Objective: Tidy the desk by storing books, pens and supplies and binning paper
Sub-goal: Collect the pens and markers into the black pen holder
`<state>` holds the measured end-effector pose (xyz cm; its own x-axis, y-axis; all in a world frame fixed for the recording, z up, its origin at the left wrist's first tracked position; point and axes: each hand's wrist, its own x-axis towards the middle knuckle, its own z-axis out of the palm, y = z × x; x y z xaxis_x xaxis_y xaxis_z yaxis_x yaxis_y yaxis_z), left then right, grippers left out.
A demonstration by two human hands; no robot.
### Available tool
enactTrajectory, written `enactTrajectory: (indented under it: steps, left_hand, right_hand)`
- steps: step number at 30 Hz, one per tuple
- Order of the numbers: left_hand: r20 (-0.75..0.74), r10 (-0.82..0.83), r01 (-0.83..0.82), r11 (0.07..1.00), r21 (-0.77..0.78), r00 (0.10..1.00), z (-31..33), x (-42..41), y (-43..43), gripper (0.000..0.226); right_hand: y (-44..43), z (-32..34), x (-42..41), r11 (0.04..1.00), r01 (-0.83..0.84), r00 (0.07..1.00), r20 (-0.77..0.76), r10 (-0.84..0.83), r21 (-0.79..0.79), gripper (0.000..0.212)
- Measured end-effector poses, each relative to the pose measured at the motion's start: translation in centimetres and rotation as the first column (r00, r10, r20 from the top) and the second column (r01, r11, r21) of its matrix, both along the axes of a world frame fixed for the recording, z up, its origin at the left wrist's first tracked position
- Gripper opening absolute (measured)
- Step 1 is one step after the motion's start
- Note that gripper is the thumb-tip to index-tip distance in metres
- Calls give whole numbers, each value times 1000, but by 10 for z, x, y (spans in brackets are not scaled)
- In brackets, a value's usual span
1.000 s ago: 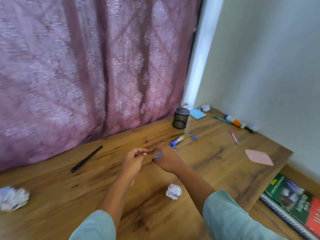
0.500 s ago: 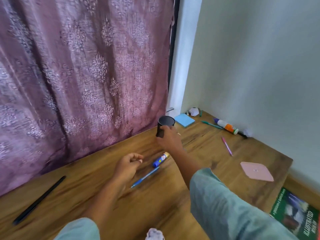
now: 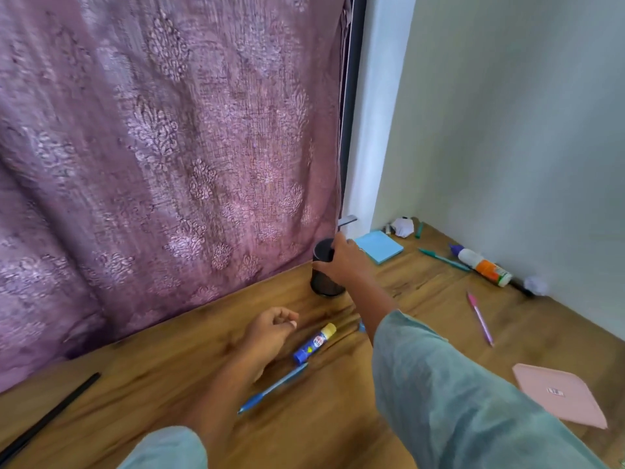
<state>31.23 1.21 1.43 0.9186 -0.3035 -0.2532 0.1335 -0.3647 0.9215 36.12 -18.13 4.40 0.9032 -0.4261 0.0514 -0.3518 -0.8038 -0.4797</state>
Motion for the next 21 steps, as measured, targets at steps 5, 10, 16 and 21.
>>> enactTrajectory:
  steps: [5, 10, 16, 21]
  left_hand:
    - [-9, 19, -20, 999, -47, 1000, 0, 6, -28, 15]
    - [-3, -5, 4, 979, -204, 1000, -1, 2, -58, 63]
    - [150, 69, 10, 882, -472, 986, 5, -14, -108, 81]
    - [359, 155, -42, 952, -302, 920, 8, -14, -132, 88]
  right_hand:
    - [-14, -5, -15, 848, 36, 931, 290, -221, 530, 56]
    - [-29, -15, -48, -268, -218, 872, 64, -486, 938, 54]
    - [-34, -23, -83, -121, -69, 983, 46, -178, 990, 49]
    - [-64, -23, -97, 503, 72, 979, 36, -203, 861, 22]
